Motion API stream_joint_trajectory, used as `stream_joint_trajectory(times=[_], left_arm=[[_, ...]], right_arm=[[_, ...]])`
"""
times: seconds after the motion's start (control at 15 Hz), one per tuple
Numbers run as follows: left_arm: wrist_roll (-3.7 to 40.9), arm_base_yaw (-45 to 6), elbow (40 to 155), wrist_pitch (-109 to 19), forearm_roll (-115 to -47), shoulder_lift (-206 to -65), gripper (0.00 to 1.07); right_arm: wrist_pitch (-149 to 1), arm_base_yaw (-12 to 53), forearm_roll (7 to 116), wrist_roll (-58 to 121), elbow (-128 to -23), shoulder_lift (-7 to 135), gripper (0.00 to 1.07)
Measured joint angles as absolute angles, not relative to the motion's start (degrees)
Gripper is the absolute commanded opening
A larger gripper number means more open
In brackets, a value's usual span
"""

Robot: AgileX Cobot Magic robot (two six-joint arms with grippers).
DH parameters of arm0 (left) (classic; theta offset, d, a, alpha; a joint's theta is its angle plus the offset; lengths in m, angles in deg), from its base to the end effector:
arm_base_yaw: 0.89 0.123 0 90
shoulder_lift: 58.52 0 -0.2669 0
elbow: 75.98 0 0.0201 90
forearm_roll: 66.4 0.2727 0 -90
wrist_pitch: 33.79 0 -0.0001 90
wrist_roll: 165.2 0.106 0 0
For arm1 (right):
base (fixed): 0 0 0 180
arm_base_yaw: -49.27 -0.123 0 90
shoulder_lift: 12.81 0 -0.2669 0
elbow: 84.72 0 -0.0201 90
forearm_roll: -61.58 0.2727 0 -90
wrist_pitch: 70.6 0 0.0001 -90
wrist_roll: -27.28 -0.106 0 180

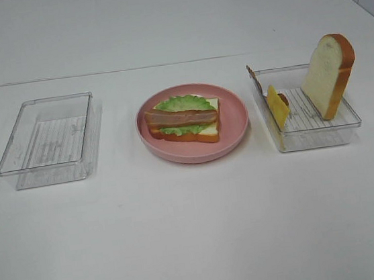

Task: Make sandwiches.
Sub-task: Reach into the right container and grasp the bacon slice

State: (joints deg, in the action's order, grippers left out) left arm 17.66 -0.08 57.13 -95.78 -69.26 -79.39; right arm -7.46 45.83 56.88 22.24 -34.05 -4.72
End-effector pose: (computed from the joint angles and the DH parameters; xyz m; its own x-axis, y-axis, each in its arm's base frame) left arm 0.0769 -0.0036 0.2722 -0.6382 0.0174 -0.7696 0.0367 0.9993 -0.0078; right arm 0.0486 -0.0048 0.2633 -0.5255 0.0192 -0.8505 0.0289 0.9996 0.0047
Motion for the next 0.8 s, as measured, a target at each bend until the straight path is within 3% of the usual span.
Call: stream_joint_trajectory(times=[0.8], left_arm=[[17.66,-0.08,57.13,-95.61,-69.26,-66.56,0.95]], right_arm=[[-7.46,45.83,56.88,22.24,-34.05,-4.72,0.98]])
